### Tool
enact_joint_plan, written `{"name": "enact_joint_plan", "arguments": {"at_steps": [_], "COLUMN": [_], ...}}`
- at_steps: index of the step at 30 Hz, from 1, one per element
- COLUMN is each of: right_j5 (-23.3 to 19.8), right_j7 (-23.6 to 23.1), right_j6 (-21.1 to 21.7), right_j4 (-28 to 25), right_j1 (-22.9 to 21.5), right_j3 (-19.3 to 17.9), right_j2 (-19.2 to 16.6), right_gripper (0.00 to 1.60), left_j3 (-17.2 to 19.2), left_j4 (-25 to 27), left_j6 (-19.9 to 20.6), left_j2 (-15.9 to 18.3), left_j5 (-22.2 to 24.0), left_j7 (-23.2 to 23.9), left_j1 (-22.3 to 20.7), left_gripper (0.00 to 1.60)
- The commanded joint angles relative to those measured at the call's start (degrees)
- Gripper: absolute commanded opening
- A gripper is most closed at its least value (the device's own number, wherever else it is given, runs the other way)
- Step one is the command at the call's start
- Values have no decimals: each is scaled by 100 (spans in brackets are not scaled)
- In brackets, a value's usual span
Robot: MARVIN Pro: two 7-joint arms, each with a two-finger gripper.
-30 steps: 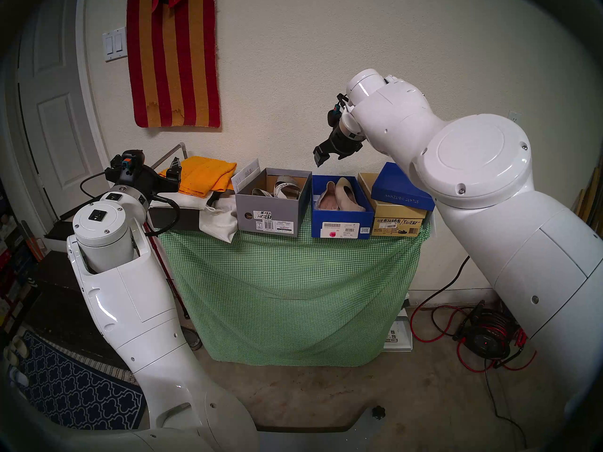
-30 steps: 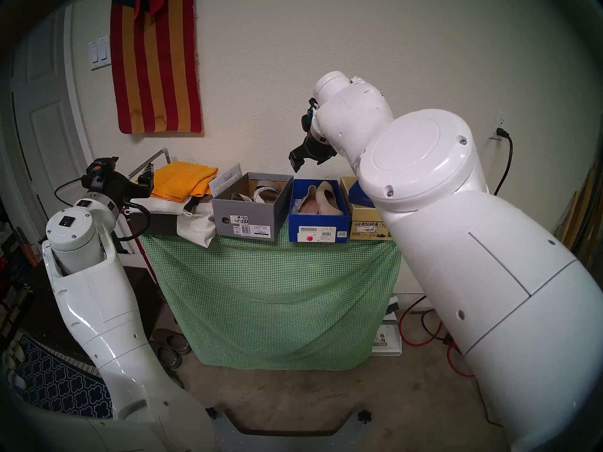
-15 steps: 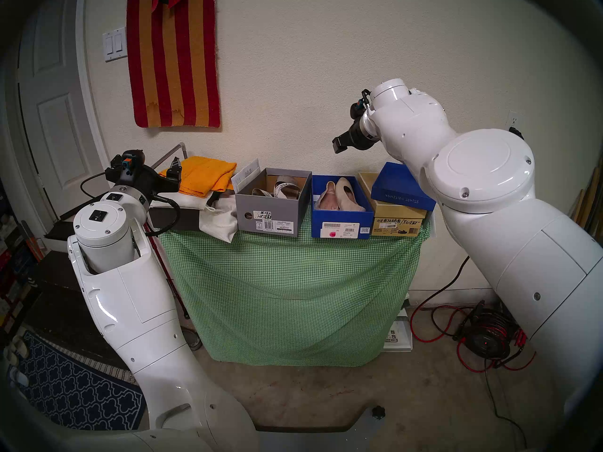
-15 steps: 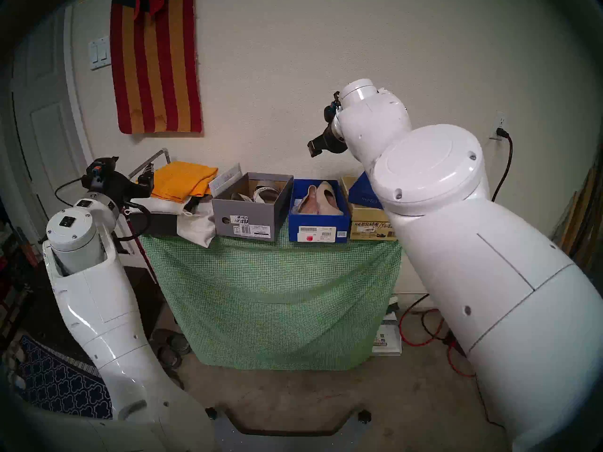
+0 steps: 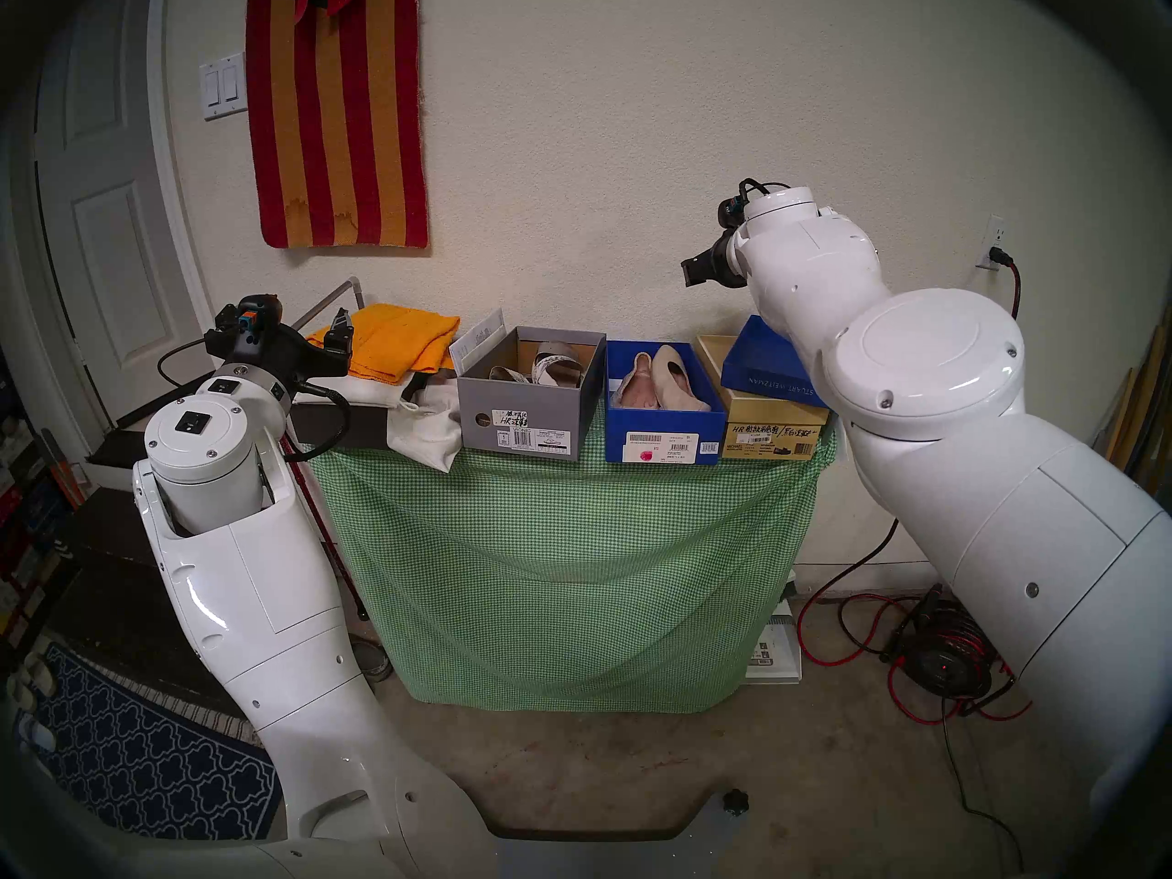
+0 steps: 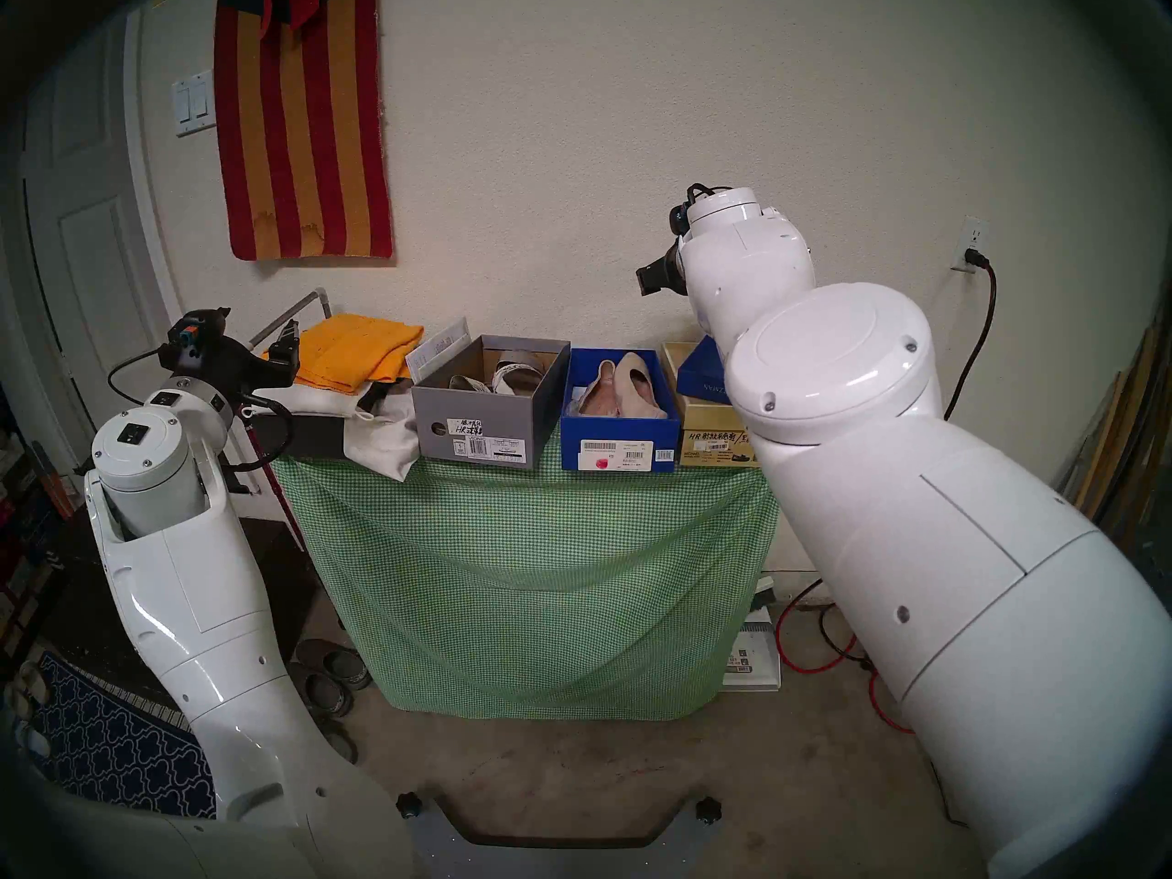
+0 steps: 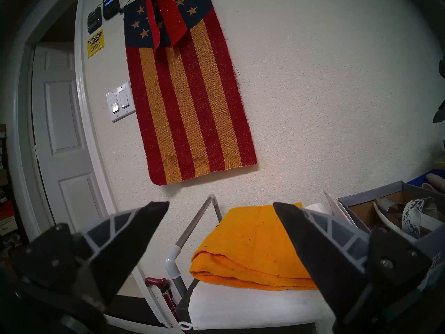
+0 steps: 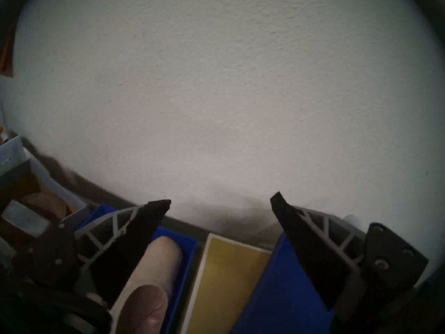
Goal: Put shoes into shoe box
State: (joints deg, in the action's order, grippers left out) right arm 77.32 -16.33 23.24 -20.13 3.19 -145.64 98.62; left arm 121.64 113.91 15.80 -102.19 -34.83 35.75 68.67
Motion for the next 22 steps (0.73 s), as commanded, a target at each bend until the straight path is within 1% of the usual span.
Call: {"name": "enact_joint_plan", "arguments": {"at_steps": [1, 2, 8, 22], "right_j5": [-238, -289, -327, -323], "right_j7": [738, 735, 984, 1135], "right_j6": [-254, -300, -379, -433], "right_j4": [310, 487, 931, 1202], "right_j1": [-6, -50, -178, -249], "right_j3": [-238, -294, -402, -483], "right_j2": [135, 37, -157, -278], "right_gripper": [160, 160, 160, 160], "left_j3": [-29, -34, -55, -90], "left_j4": [33, 34, 41, 46], "left_j6": [19, 21, 35, 55], "left_j2": [17, 20, 35, 67], "left_j5": [32, 37, 65, 109], "left_j7": [-20, -26, -62, -115], "left_j1": [13, 17, 40, 71], "left_gripper": [160, 160, 160, 160]}}
